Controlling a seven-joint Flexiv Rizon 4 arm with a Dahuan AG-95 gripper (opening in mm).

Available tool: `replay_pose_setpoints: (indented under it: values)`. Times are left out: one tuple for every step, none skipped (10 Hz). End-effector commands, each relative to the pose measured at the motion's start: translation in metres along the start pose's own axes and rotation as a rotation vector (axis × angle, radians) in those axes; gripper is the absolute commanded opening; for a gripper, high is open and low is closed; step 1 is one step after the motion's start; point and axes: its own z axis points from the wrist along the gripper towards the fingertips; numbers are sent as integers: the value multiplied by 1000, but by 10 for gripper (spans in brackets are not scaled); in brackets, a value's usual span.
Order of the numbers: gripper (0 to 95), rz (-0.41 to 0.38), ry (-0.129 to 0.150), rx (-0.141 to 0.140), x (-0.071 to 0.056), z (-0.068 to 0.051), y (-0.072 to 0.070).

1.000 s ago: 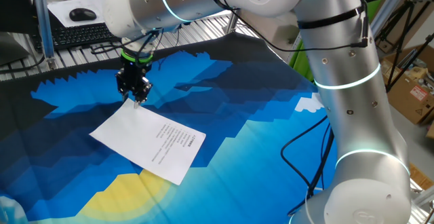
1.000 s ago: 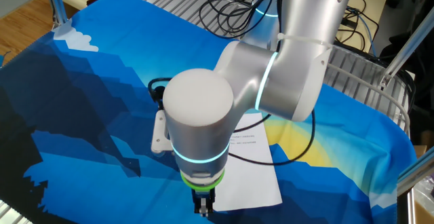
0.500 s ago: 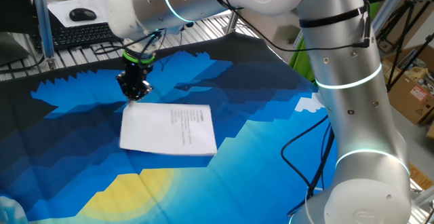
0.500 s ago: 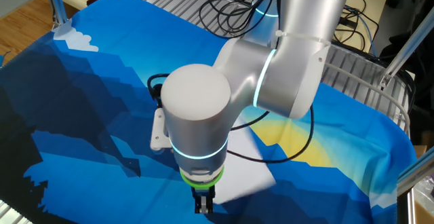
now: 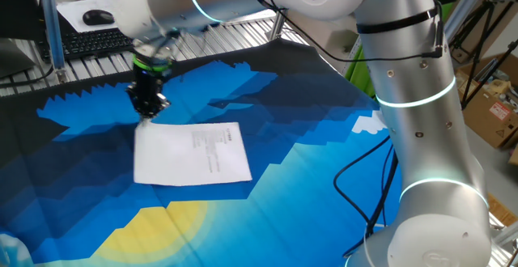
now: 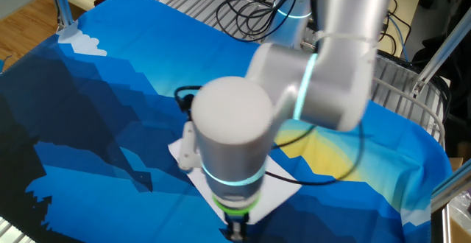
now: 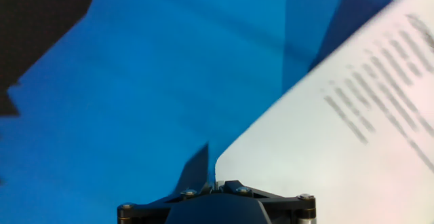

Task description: Flip over and spread out the paper that is laid flat on the table

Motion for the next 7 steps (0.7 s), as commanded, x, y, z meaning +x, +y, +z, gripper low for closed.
replay_pose_setpoints:
  values:
    - [0,7,27,21,25,-20,12]
    - [0,-3,40,32,38,-34,17]
    - [0,-13,52,40,47,-46,19]
    - [0,-31,73,45,57,-60,19]
    - [0,-52,100,40,65,-77,14]
    - [0,-84,111,52,68,-89,9]
    - [0,-127,120,70,68,-103,3]
